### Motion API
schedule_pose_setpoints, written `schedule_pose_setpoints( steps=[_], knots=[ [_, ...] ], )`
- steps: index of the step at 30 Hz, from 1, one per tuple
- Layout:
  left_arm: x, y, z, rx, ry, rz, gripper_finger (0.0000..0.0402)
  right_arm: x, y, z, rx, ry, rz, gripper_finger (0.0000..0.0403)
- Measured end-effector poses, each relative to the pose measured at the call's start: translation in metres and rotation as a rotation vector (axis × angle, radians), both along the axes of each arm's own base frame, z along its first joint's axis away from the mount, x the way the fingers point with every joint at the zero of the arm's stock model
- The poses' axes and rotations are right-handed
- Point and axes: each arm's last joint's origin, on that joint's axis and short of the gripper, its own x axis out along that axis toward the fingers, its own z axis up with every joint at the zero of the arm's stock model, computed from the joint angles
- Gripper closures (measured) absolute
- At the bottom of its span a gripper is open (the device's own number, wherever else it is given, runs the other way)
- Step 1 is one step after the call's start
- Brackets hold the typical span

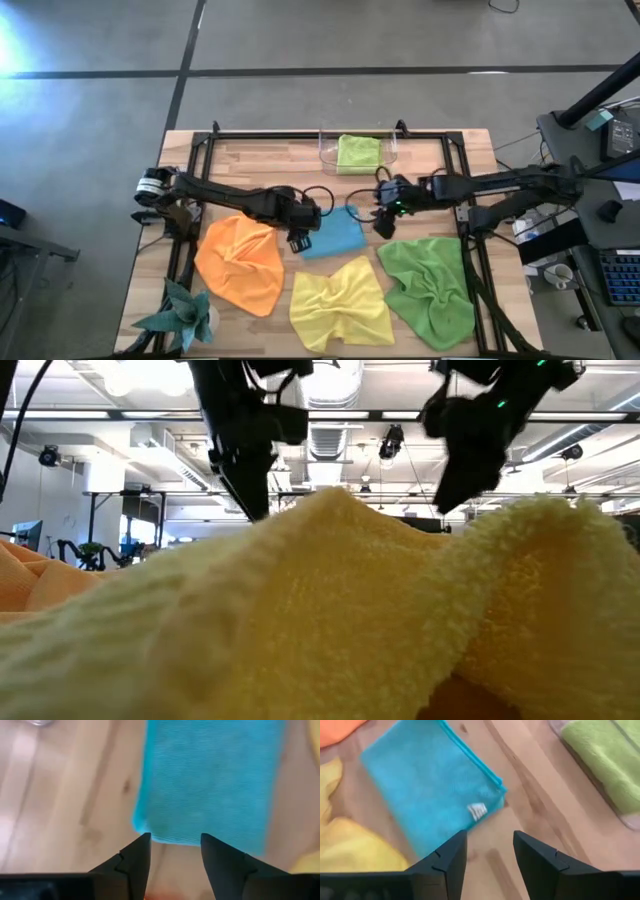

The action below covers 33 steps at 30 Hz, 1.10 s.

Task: Fold microfiber towels
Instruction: Stack the blue microfiber cloth on top of the light green microfiber cloth in the transparent bin

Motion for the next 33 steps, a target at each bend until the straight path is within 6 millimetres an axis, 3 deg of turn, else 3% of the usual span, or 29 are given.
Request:
schedule_pose_setpoints(
  steps=[5, 11, 24, 33],
  knots=[
    [0.005, -0.028, -0.003, -0.010, -0.082, -0.068, 0.0244, -0.027, 0.008, 0.016, 0.002, -0.010, 0.036, 0.0250],
    [0.016, -0.058, -0.016, 0.043, -0.136, -0.209, 0.0244, -0.041, 0.017, 0.009, -0.035, -0.005, 0.149, 0.0250],
    [0.028, -0.067, -0.058, 0.030, -0.044, -0.247, 0.0244, -0.019, 0.023, -0.018, -0.073, 0.093, 0.273, 0.0207],
    [0.032, -0.069, -0.077, 0.032, -0.012, -0.250, 0.0244, -0.006, 0.024, -0.029, -0.077, 0.111, 0.281, 0.0208]
  ],
)
